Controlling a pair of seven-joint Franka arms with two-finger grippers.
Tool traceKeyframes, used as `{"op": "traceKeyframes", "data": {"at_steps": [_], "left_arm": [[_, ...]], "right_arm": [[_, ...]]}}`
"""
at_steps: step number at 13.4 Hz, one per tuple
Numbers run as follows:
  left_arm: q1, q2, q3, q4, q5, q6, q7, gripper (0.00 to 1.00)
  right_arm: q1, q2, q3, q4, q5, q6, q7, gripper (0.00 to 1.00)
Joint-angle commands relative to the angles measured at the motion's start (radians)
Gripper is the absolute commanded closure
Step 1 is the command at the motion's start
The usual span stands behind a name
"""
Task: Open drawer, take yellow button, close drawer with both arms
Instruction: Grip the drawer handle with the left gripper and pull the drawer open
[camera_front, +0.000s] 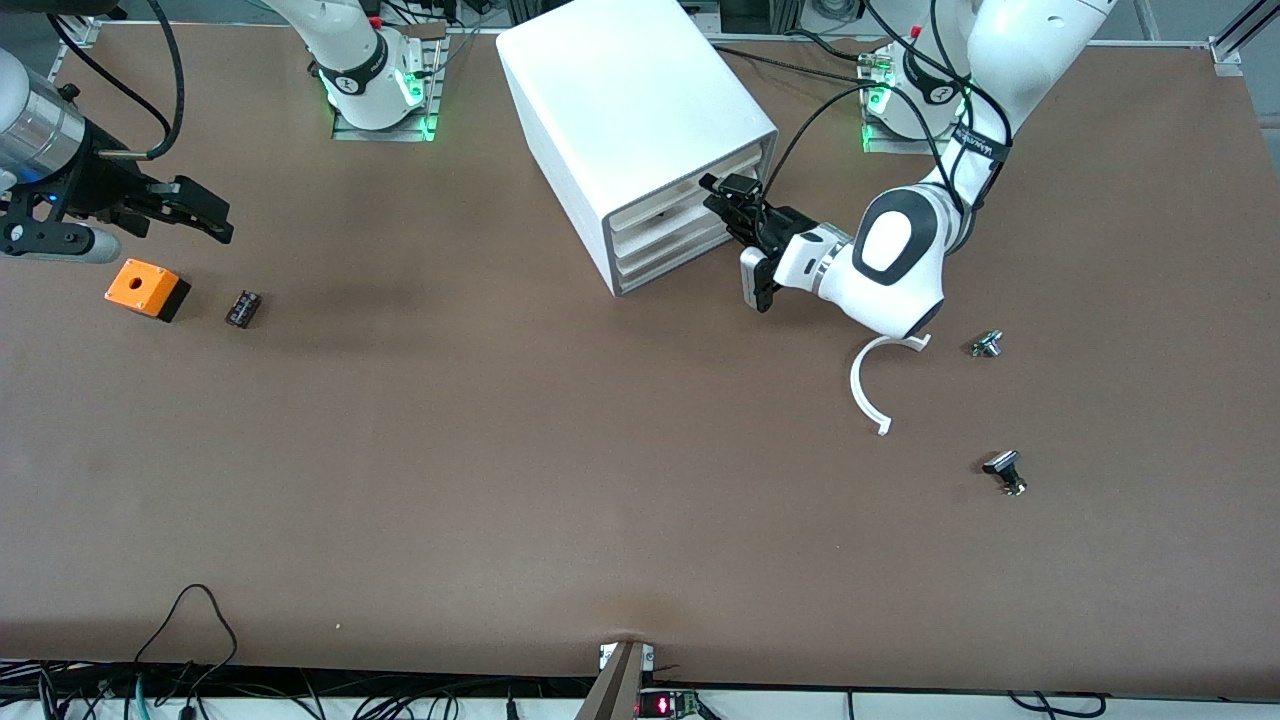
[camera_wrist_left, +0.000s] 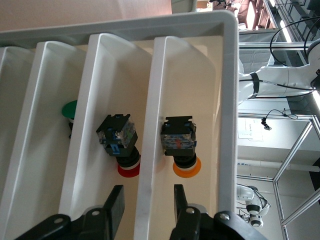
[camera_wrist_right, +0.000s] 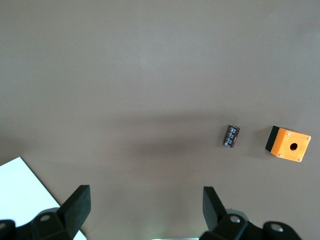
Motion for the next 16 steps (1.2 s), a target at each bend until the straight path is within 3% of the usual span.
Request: {"op": "traceKeyframes", "data": {"at_steps": [1,2,4,5,11,16], "left_arm": [[0.003,-0.053,-0.057,-0.074,-0.033,0.093,0.026,0.56],[0.008,-0.056,-0.068,-0.074,-0.033,0.099,0.026,0.64],[0.016,-0.050,-0.068,-0.074,-0.032,0.098,0.026,0.95],[0.017,-0.048,-0.066,-0.074,-0.030,0.097,0.026,1.00],[0.085,-0.030,-0.060,-0.032,-0.009,0.085,0.026,1.00],[0.153,0.056,-0.057,0.092,0.145,0.078,0.028,1.00]], "right_arm": [[0.005,-0.005,-0.003,-0.002,0.005,-0.006,0.010,0.01],[0.005,-0.005,-0.003,-0.002,0.005,-0.006,0.010,0.01],[0.007,-0.005,-0.003,0.000,0.005,-0.006,0.010,0.01],[0.007,-0.005,-0.003,0.000,0.005,-0.006,0.010,0.01],[0.007,-0.006,-0.003,0.000,0.005,-0.008,0.010,0.01],[0.010,-0.005,-0.001,0.001,0.005,0.003,0.020,0.01]]}}
